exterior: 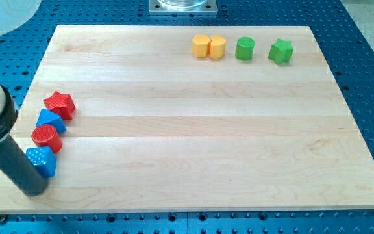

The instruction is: Move green blocks above red star

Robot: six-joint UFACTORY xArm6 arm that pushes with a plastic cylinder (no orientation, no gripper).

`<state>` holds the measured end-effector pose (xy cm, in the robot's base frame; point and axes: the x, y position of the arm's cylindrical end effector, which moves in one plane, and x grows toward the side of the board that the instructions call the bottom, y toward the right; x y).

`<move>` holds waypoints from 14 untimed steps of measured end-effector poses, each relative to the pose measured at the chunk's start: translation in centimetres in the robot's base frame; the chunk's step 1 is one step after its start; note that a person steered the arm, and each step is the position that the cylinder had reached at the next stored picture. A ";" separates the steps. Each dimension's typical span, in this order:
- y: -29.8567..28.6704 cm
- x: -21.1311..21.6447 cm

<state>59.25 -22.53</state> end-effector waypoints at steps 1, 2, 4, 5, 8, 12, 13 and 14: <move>0.0 -0.2; 3.8 0.0; 25.2 -12.8; 37.4 -19.4; 45.7 -28.8; 36.1 -30.8; 30.5 -30.8; 25.0 -30.8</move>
<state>28.43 2.49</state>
